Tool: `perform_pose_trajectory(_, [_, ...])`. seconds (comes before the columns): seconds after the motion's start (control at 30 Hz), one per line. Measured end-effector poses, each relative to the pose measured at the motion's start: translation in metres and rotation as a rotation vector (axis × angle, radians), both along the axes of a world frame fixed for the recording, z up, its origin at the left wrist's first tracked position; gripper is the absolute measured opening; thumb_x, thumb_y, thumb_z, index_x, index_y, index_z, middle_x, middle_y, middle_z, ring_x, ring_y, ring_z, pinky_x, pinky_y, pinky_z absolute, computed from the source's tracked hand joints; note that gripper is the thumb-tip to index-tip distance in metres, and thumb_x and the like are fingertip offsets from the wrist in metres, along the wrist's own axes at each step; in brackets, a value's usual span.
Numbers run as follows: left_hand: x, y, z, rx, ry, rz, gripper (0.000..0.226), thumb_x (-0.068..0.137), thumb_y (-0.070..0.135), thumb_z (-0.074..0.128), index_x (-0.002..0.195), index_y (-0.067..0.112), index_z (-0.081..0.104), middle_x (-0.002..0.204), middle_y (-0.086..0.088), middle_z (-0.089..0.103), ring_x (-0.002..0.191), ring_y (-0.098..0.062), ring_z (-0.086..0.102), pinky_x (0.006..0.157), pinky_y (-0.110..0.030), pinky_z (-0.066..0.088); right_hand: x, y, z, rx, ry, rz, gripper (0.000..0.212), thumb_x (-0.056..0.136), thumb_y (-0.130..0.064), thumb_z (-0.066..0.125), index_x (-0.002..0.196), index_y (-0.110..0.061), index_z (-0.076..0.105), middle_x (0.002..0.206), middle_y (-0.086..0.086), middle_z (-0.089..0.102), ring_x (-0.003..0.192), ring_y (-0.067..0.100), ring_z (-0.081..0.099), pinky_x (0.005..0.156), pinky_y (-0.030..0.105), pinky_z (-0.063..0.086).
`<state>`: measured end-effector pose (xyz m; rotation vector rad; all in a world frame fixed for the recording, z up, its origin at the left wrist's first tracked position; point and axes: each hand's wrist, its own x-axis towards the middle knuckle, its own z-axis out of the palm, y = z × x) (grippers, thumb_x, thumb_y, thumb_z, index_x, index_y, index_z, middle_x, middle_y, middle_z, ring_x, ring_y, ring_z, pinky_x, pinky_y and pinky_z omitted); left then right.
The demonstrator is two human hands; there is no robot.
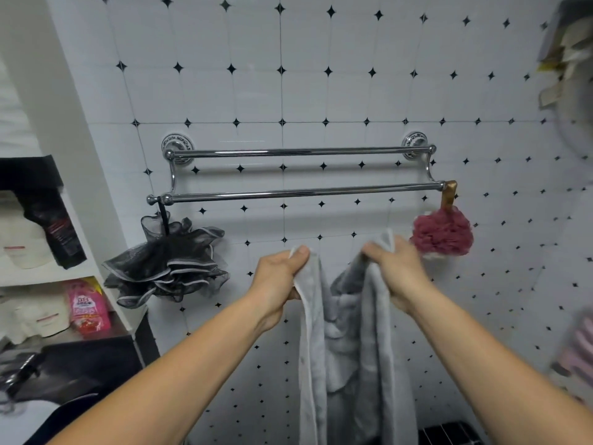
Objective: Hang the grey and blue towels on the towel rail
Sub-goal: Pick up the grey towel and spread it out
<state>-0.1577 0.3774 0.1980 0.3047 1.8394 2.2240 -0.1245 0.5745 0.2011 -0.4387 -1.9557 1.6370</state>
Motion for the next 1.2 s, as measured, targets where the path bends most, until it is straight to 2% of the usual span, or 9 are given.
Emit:
perform_pose_trajectory(0.13, [0.01, 0.007, 0.006, 0.041, -0.043, -0.098, 0.032, 0.1, 0.021, 0.051, 0.09, -0.002, 0.07, 0.071, -0.011, 0.073, 0.06, -0.019, 0.068, 0.055, -0.025, 0.054, 0.019, -0.054, -0.013, 0.382, 0.011, 0.188, 0.025, 0.08, -0.034, 0.061, 0.082, -0.009, 0.056, 0.077, 0.007, 0.065, 0.07, 0.017, 0.058, 0.065, 0.029, 0.046])
perform_pose_trajectory(0.3, [0.016, -0.008, 0.013, 0.059, -0.106, -0.128, 0.037, 0.102, 0.017, 0.044, 0.102, -0.011, 0.067, 0.091, -0.023, 0.073, 0.076, -0.026, 0.072, 0.068, -0.034, 0.06, 0.021, -0.071, -0.011, 0.371, 0.049, 0.195, 0.012, 0.084, -0.016, 0.064, 0.082, -0.005, 0.067, 0.087, 0.015, 0.064, 0.083, 0.025, 0.06, 0.079, 0.04, 0.049])
perform_pose_trajectory(0.5, [0.024, -0.018, 0.025, 0.045, -0.131, -0.086, 0.031, 0.102, 0.02, 0.044, 0.092, 0.001, 0.067, 0.08, -0.015, 0.069, 0.067, -0.023, 0.07, 0.062, -0.034, 0.06, 0.025, -0.094, -0.013, 0.456, 0.143, 0.356, 0.011, 0.089, -0.021, 0.062, 0.084, -0.015, 0.069, 0.076, 0.001, 0.047, 0.067, 0.007, 0.049, 0.064, 0.024, 0.039])
perform_pose_trajectory(0.6, [0.024, -0.026, 0.03, 0.078, -0.174, -0.087, 0.029, 0.099, 0.027, 0.051, 0.098, -0.001, 0.061, 0.08, -0.018, 0.06, 0.074, -0.031, 0.062, 0.078, -0.043, 0.055, 0.032, -0.099, -0.016, 0.558, 0.147, 0.481, 0.011, 0.092, -0.023, 0.056, 0.096, -0.021, 0.066, 0.08, -0.001, 0.044, 0.071, 0.008, 0.046, 0.065, 0.019, 0.037])
perform_pose_trajectory(0.73, [0.027, -0.038, 0.029, -0.049, -0.056, -0.183, 0.022, 0.082, 0.004, 0.07, 0.099, -0.007, 0.063, 0.081, -0.021, 0.059, 0.063, -0.025, 0.062, 0.059, -0.028, 0.056, 0.037, -0.096, -0.014, 0.498, 0.141, 0.603, 0.021, 0.091, -0.007, 0.047, 0.098, -0.01, 0.067, 0.095, -0.001, 0.054, 0.084, 0.006, 0.054, 0.076, 0.018, 0.042])
perform_pose_trajectory(0.83, [0.026, -0.05, 0.027, -0.135, 0.041, -0.259, 0.019, 0.078, -0.006, 0.068, 0.094, -0.015, 0.066, 0.08, -0.028, 0.064, 0.062, -0.031, 0.066, 0.059, -0.027, 0.055, 0.039, -0.091, -0.017, 0.371, 0.125, 0.652, 0.042, 0.093, 0.003, 0.042, 0.117, -0.019, 0.067, 0.092, -0.004, 0.056, 0.072, 0.008, 0.057, 0.077, 0.022, 0.048])
perform_pose_trajectory(0.93, [0.027, -0.054, 0.027, -0.209, 0.128, -0.28, 0.015, 0.079, -0.003, 0.069, 0.092, -0.007, 0.073, 0.087, -0.025, 0.073, 0.075, -0.032, 0.069, 0.067, -0.026, 0.056, 0.038, -0.09, -0.019, 0.264, 0.168, 0.621, 0.035, 0.098, -0.011, 0.049, 0.126, -0.028, 0.062, 0.099, -0.001, 0.071, 0.069, 0.015, 0.066, 0.079, 0.03, 0.055])
perform_pose_trajectory(1.07, [0.031, -0.044, 0.026, -0.229, 0.161, -0.275, 0.021, 0.083, 0.011, 0.073, 0.097, -0.004, 0.074, 0.092, -0.02, 0.076, 0.076, -0.03, 0.069, 0.074, -0.031, 0.059, 0.035, -0.095, -0.017, 0.159, 0.194, 0.526, 0.03, 0.087, -0.009, 0.059, 0.1, -0.036, 0.057, 0.075, -0.003, 0.072, 0.069, 0.016, 0.071, 0.064, 0.031, 0.054])
perform_pose_trajectory(1.2, [0.027, -0.041, 0.03, -0.312, 0.167, -0.225, 0.022, 0.088, 0.005, 0.06, 0.093, -0.016, 0.064, 0.081, -0.02, 0.063, 0.069, -0.024, 0.061, 0.063, -0.023, 0.05, 0.03, -0.086, -0.01, 0.415, 0.155, 0.301, 0.042, 0.066, -0.041, 0.07, 0.099, -0.048, 0.045, 0.066, -0.01, 0.059, 0.059, 0.006, 0.058, 0.061, 0.032, 0.049])
